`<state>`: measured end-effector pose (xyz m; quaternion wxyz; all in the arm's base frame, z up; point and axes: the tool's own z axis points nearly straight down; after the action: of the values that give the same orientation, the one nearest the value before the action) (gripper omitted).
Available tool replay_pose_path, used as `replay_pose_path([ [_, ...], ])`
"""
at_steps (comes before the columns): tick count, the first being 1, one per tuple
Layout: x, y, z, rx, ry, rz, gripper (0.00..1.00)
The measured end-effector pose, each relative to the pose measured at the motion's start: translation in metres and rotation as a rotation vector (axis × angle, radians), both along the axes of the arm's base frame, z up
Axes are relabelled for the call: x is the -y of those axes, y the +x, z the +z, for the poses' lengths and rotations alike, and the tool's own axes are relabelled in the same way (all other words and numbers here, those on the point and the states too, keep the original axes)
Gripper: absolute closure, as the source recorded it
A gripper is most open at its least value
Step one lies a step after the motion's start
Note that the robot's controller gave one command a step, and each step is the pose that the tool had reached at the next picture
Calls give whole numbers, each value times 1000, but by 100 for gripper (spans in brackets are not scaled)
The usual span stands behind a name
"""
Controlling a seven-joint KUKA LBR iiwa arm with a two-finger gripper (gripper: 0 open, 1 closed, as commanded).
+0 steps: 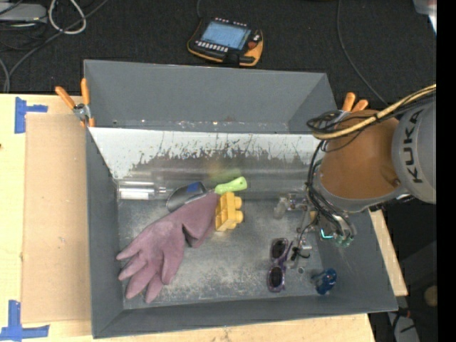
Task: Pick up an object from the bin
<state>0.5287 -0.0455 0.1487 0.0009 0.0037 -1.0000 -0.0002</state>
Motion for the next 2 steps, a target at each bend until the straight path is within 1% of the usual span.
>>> replay_pose_path([
  [2,0,0,0,0,0,0,0],
])
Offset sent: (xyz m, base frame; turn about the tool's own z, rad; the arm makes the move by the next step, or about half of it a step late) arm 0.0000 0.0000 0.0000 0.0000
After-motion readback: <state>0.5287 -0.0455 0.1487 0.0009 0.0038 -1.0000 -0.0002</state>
